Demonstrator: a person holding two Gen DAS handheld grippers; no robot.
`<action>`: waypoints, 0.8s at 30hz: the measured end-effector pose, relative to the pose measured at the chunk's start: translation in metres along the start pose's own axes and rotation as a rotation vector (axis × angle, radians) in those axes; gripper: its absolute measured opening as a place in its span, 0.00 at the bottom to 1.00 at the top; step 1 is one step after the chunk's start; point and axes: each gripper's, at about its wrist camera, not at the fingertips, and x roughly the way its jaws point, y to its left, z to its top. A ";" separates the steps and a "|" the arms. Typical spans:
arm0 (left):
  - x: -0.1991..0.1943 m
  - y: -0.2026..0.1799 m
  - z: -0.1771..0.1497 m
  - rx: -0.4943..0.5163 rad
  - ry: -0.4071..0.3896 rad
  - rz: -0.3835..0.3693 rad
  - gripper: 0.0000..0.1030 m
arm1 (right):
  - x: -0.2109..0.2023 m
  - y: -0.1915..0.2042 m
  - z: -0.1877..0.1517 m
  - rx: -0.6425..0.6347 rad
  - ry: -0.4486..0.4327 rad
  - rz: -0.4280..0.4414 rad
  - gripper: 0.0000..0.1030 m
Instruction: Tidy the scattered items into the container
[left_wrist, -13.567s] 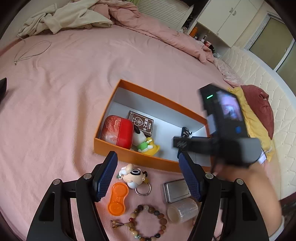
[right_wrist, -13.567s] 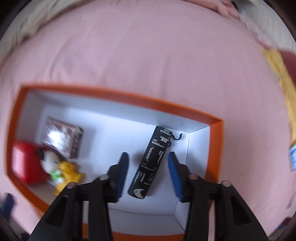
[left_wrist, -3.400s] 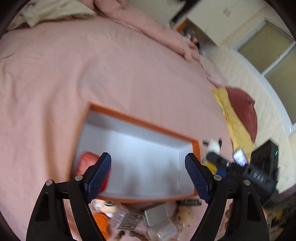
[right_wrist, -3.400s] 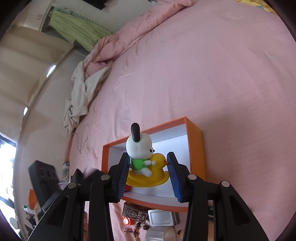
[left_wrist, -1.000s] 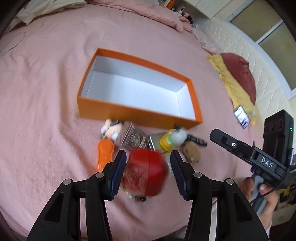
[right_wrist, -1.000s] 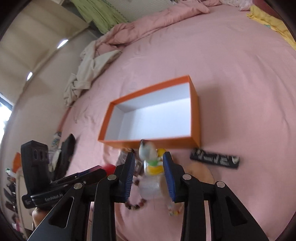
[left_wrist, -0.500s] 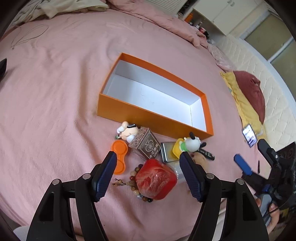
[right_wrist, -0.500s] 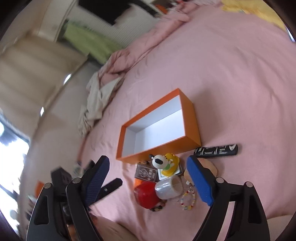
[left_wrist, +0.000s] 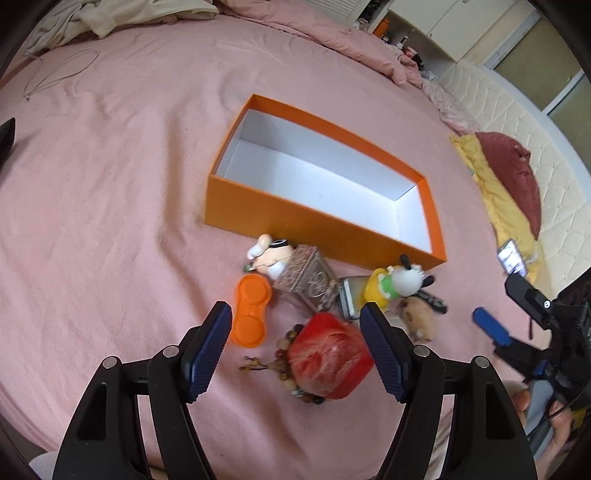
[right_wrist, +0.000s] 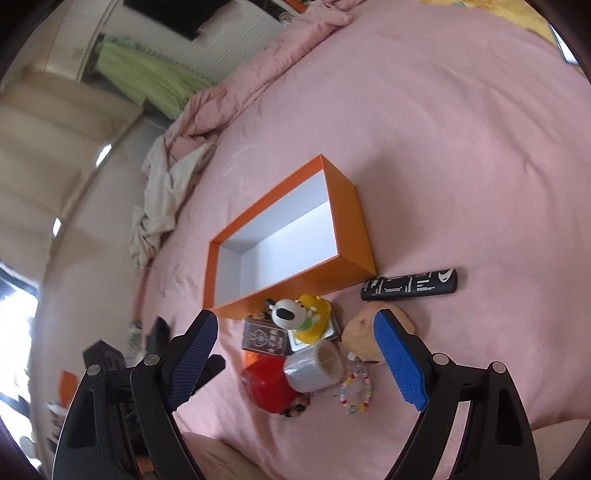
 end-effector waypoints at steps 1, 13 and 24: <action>0.000 0.000 -0.001 0.008 -0.004 0.012 0.70 | 0.001 0.003 -0.002 -0.035 -0.001 -0.025 0.84; -0.004 -0.011 -0.017 0.079 -0.094 0.096 0.70 | 0.000 0.024 -0.032 -0.304 -0.130 -0.276 0.84; 0.003 -0.028 -0.090 0.079 -0.075 0.113 0.70 | -0.008 0.016 -0.066 -0.266 -0.209 -0.313 0.84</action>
